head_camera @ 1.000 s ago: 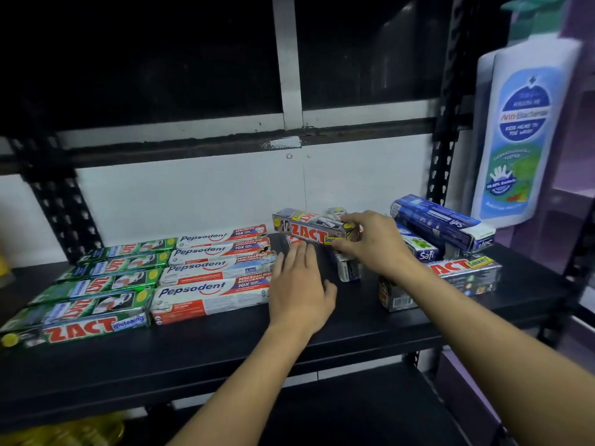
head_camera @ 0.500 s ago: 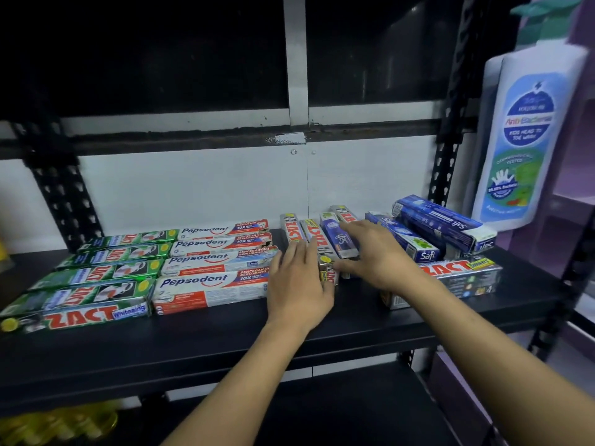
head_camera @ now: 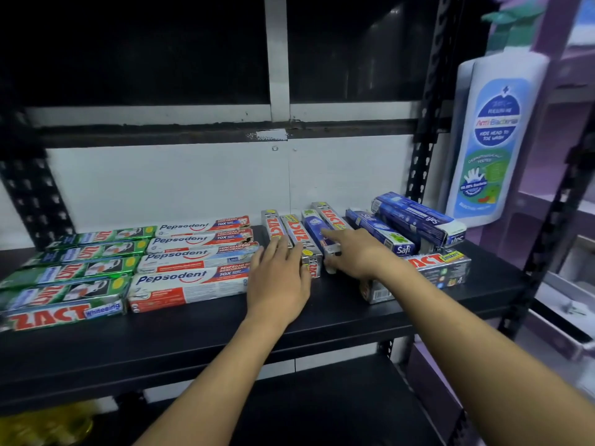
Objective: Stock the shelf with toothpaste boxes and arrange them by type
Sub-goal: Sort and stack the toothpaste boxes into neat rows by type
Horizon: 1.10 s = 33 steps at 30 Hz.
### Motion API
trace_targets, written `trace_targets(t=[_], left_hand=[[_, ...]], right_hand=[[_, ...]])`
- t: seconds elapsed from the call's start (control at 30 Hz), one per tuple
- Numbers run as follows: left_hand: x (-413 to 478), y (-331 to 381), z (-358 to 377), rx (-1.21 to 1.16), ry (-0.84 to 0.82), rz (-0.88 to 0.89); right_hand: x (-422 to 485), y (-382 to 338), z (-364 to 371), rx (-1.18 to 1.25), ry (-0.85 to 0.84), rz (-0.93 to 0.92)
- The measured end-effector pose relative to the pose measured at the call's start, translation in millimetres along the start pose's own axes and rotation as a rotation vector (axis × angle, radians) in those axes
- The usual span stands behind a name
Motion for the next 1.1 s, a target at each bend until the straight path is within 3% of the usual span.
trace_targets(t=[0.07,0.27,0.43,0.53,0.67,0.87,1.03,1.1], left_hand=[[-0.7,0.2,-0.5,0.004,0.0,-0.001],[-0.8,3.7,-2.6,-0.003,-0.031,0.014],[-1.3,6.6,-3.5,-0.036,-0.079,-0.004],[-1.2,9.2,-4.7,-0.057,-0.094,-0.014],[1.6,12.1,-5.6,-0.02,-0.065,0.007],[9.6,15.0,-1.7,0.041,-0.019,0.061],[12.4,54.8,-17.2,-0.271,0.12,0.168],[9.8,76.2,-13.2,-0.469,0.033,0.195]], right_hand=[[0.7,4.6,-5.0,0.048,0.029,0.021],[-7.4,25.0,-41.5,0.416,0.322,0.0],[-27.2,56.9,-48.9,0.912,0.319,0.027],[-46.3,76.8,-63.1,1.06,0.36,0.017],[-70.0,116.3,-96.0,1.041,0.558,0.018],[-90.9,181.8,-119.6,0.716,0.849,0.128],[-102.3,210.2,-104.5,0.469,0.883,0.232],[-101.3,219.8,-91.9,0.42,0.85,0.268]])
Point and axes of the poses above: each hand's wrist, its own x-axis towards the middle knuckle, its own z-axis out of the palm, y = z × x, the point moved 7 cm from there along x, towards the middle knuckle, and after that the axes turned 3 degrees about z, right-handed, at the moved point
